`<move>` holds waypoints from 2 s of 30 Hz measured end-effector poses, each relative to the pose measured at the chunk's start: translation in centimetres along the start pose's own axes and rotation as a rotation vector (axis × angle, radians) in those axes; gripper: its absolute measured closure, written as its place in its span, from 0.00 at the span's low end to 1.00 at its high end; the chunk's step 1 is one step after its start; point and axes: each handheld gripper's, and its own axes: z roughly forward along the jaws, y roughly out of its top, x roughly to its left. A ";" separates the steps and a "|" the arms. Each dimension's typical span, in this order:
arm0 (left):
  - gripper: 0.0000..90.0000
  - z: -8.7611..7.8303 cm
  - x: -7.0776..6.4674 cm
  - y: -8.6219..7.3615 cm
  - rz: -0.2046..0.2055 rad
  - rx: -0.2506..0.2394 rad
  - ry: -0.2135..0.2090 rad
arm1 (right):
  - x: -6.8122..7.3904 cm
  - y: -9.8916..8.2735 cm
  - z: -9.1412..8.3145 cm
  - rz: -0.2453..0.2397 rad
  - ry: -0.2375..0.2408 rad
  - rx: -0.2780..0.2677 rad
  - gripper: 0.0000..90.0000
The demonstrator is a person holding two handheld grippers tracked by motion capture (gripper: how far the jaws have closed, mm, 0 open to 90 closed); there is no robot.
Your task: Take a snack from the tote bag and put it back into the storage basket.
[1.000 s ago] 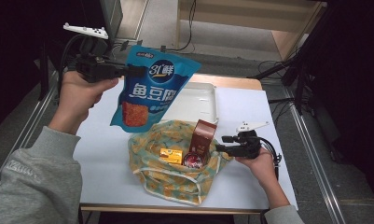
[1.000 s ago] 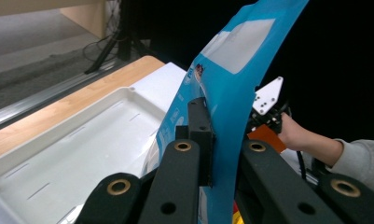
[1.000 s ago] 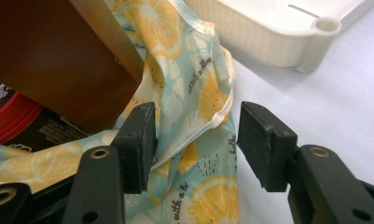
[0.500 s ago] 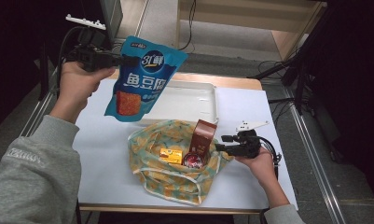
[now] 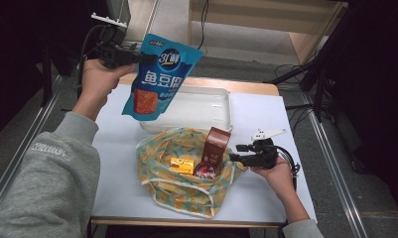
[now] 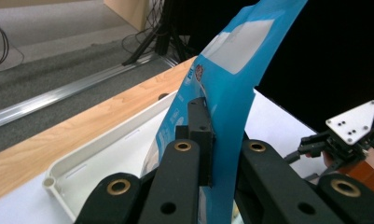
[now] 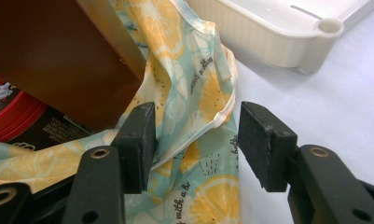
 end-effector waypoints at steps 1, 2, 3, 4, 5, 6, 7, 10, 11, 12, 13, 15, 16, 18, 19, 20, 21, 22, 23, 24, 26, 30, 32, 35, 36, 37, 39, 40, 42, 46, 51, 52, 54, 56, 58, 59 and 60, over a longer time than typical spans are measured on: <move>1.00 0.2 0.1 0.0 -0.001 0.000 0.003 | 0.0 0.0 0.0 0.002 -0.001 0.001 0.53; 1.00 0.2 0.1 0.0 -0.001 0.000 0.003 | 0.0 0.0 0.1 0.003 -0.001 0.002 0.53; 1.00 0.9 0.4 0.1 -0.008 0.005 0.007 | 0.1 0.0 0.1 0.001 -0.002 0.002 0.53; 1.00 0.9 0.4 0.1 -0.008 0.005 0.007 | 0.1 0.0 0.1 0.001 -0.002 0.002 0.53; 1.00 1.4 0.6 0.2 -0.010 0.012 0.011 | 0.1 0.0 0.1 0.004 -0.001 0.003 0.53; 1.00 2.0 0.8 0.2 -0.010 0.018 0.014 | 0.2 0.0 0.1 0.002 0.000 0.000 0.53; 1.00 2.3 0.9 0.2 -0.007 0.018 0.013 | 0.2 0.0 0.2 0.002 0.000 0.001 0.53; 1.00 3.6 1.5 -0.1 -0.014 0.018 0.014 | 0.1 0.0 0.2 -0.003 -0.006 0.004 0.53; 1.00 4.0 1.6 -0.1 -0.018 0.017 0.012 | 0.1 0.0 0.2 -0.001 -0.005 0.003 0.53; 1.00 4.4 1.7 -0.2 -0.017 0.023 0.018 | 0.1 0.0 0.2 0.003 -0.004 0.004 0.53; 1.00 4.8 1.7 -0.2 -0.021 0.024 0.018 | 0.1 0.0 0.2 0.005 -0.003 0.002 0.53; 0.99 5.3 1.7 -0.2 -0.021 0.026 0.022 | 0.1 0.0 0.2 0.006 -0.006 0.002 0.53; 0.99 5.7 1.7 -0.2 -0.025 0.025 0.023 | 0.0 0.0 0.3 0.003 -0.004 0.002 0.53; 0.99 6.3 1.9 -0.3 -0.030 0.023 0.021 | 0.0 0.0 0.3 -0.001 -0.003 0.006 0.53; 0.99 6.6 1.9 -0.3 -0.029 0.023 0.022 | 0.0 0.0 0.4 -0.006 -0.004 0.008 0.53; 0.99 6.9 2.0 -0.4 -0.032 0.025 0.022 | 0.1 0.0 0.4 -0.005 -0.004 0.010 0.53; 0.99 7.3 2.1 -0.5 -0.034 0.031 0.025 | 0.1 0.0 0.4 -0.002 -0.003 0.013 0.53; 0.99 7.6 2.2 -0.6 -0.036 0.036 0.021 | 0.1 0.0 0.4 -0.006 -0.005 0.011 0.53; 0.99 7.7 2.2 -0.7 -0.035 0.033 0.018 | 0.1 0.0 0.3 -0.009 -0.007 0.011 0.53; 0.99 7.7 2.3 -0.8 -0.038 0.025 0.016 | 0.1 0.0 0.3 -0.008 -0.006 0.010 0.53; 0.99 7.6 2.3 -0.9 -0.044 0.018 0.010 | 0.0 0.0 0.3 -0.006 -0.005 0.010 0.53; 0.99 7.2 2.5 -1.3 -0.031 0.027 0.035 | 0.1 -0.1 0.4 0.000 0.001 0.019 0.53; 0.99 6.8 2.8 -1.8 -0.040 0.019 0.033 | 0.1 -0.1 0.3 -0.005 0.001 0.020 0.53; 0.99 6.3 3.1 -2.3 -0.037 0.030 0.046 | 0.2 -0.1 0.3 -0.006 -0.002 0.020 0.53; 0.99 6.2 3.1 -2.5 -0.030 0.036 0.055 | 0.2 -0.1 0.3 -0.006 -0.002 0.019 0.53; 0.99 6.1 3.2 -2.7 -0.028 0.041 0.058 | 0.2 -0.1 0.3 -0.006 -0.001 0.020 0.53; 0.99 5.9 3.3 -3.1 -0.023 0.037 0.052 | 0.2 -0.1 0.4 -0.008 -0.001 0.021 0.53; 0.99 5.7 3.3 -3.3 -0.023 0.031 0.051 | 0.2 -0.1 0.4 -0.007 0.000 0.021 0.53; 0.99 5.6 3.3 -3.4 -0.021 0.035 0.045 | 0.2 -0.1 0.4 -0.005 0.000 0.021 0.53; 0.99 5.4 2.9 -3.8 0.005 0.051 0.048 | 0.2 -0.1 0.4 -0.007 0.002 0.022 0.53; 0.99 5.0 2.8 -4.6 0.015 0.059 0.058 | 0.3 -0.1 0.5 -0.005 0.001 0.027 0.53; 0.99 5.0 2.9 -4.7 0.017 0.061 0.062 | 0.3 -0.1 0.5 -0.008 0.001 0.027 0.53; 0.98 5.1 2.9 -5.0 0.018 0.065 0.065 | 0.3 -0.1 0.5 -0.011 0.002 0.027 0.53; 0.98 5.5 3.1 -5.4 0.014 0.081 0.064 | 0.2 -0.1 0.6 -0.014 0.002 0.026 0.53; 0.98 5.6 3.1 -5.5 0.011 0.078 0.058 | 0.2 -0.1 0.6 -0.014 0.003 0.026 0.53; 0.98 5.8 3.2 -5.6 0.006 0.074 0.050 | 0.2 -0.1 0.6 -0.016 0.003 0.025 0.53; 0.98 5.9 3.1 -5.6 0.006 0.072 0.048 | 0.2 -0.1 0.6 -0.016 0.003 0.026 0.53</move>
